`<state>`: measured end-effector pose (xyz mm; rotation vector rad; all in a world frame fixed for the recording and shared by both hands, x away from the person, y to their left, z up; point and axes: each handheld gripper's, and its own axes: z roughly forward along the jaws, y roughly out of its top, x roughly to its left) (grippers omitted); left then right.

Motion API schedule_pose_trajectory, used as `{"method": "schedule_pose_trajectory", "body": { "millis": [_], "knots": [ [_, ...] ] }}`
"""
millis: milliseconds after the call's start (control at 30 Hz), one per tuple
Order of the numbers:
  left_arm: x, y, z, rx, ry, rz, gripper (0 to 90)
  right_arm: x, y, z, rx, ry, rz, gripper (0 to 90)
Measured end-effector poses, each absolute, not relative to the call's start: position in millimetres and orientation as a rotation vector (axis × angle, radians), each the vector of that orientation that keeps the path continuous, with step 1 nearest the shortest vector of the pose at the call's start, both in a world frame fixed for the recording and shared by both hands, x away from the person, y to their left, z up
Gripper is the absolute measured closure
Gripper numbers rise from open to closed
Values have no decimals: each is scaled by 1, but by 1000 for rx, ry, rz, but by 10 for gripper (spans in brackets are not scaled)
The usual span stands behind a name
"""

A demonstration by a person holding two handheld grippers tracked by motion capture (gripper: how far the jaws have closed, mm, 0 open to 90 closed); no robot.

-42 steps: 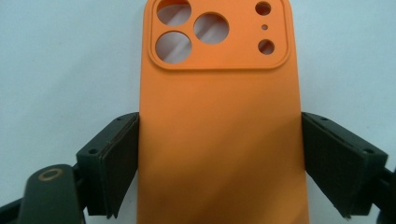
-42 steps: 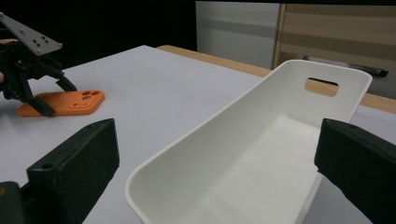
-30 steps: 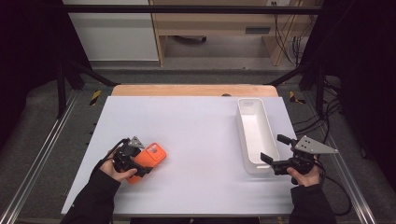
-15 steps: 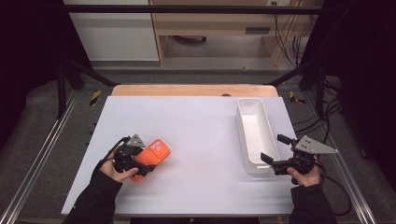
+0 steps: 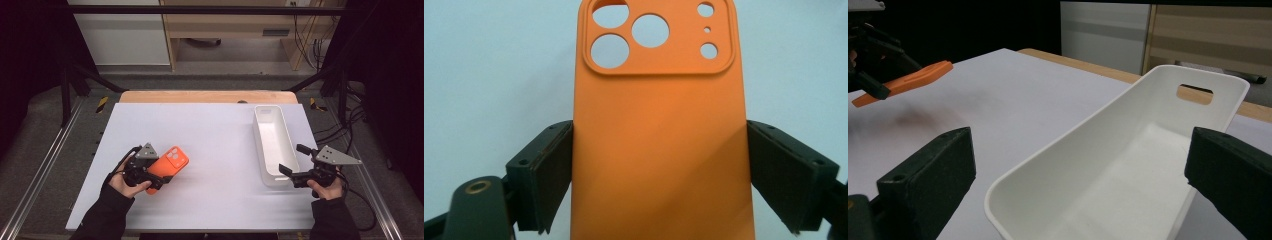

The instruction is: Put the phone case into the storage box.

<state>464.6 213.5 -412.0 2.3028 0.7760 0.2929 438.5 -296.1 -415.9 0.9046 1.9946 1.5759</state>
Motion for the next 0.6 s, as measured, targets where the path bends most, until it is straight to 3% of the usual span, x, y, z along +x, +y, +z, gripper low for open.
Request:
{"method": "schedule_pose_trajectory", "body": {
  "millis": [600],
  "knots": [
    [454, 195, -405, 2301, 673, 311, 154, 436, -289, -411, 857, 2019, 1573, 5]
  ]
}}
